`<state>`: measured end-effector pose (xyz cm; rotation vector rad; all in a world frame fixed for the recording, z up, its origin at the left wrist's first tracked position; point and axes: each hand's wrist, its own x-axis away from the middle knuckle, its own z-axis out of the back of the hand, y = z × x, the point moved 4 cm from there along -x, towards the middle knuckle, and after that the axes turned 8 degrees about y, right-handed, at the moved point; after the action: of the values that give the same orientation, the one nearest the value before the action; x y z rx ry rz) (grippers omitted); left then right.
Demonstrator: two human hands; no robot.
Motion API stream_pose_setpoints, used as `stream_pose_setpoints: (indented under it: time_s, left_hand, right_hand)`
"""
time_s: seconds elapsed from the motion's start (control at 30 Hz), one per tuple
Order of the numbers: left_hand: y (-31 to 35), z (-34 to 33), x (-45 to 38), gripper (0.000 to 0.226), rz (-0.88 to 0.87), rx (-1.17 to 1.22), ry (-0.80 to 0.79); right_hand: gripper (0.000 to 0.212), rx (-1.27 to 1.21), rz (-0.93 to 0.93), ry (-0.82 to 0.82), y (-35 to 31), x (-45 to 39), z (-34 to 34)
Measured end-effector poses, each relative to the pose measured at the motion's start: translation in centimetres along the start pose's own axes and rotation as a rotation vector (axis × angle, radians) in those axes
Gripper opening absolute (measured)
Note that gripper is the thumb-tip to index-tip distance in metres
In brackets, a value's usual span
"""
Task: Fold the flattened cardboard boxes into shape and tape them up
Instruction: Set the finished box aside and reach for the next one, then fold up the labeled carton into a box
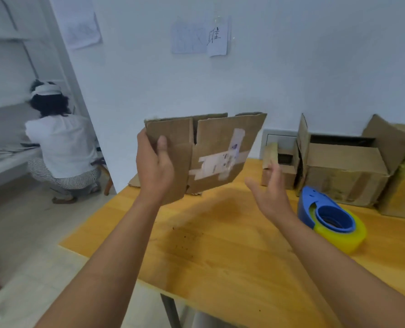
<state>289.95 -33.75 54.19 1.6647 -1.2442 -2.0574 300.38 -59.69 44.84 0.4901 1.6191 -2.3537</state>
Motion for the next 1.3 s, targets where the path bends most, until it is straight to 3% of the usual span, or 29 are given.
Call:
stream_pose_setpoints:
  time_s: [0.1,0.23,0.6,0.73,0.8,0.97,1.07,1.2,1.3]
  left_hand:
    - [0.6,-0.3,1.5,0.04,0.074,0.028,-0.029]
    - [0.4,-1.2,3.1,0.035,0.172,0.091,-0.074]
    - [0.9,-5.4,5.7,0.028,0.351,0.261,-0.215]
    - [0.6,-4.7,7.0,0.015,0.427,0.193,-0.115]
    - [1.0,-3.5,8.4,0.018,0.415,0.206,-0.106]
    - [2.8,-2.6,11.4,0.037,0.234,0.216,-0.358]
    - [2.8,-2.7,10.8,0.044,0.241,0.224,-0.32]
    - [1.7,-3.0,10.4,0.045,0.256,0.284,-0.344]
    - [1.3,-3.2,10.2,0.032,0.27,0.273,-0.358]
  right_hand:
    - [0.112,-0.203,-0.048,0.121,-2.1,-0.7,3.1]
    - [0.107,-0.279,-0.092,0.066,-1.8,-0.6,5.6]
    - [0.093,-0.205,0.047,0.13,-2.0,1.7,7.2]
    - [0.102,-0.207,0.038,0.15,-1.6,2.3,7.2]
    - [0.098,-0.238,0.037,0.168,-1.5,2.2,7.4]
    - [0.078,-0.335,0.038,0.108,-1.8,2.7,6.3]
    - [0.09,-0.357,0.014,0.069,-1.7,3.0,5.6]
    - [0.087,-0.383,-0.014,0.018,-0.9,2.6,6.0]
    - [0.083,-0.411,-0.03,-0.03,-1.2,1.9,6.3]
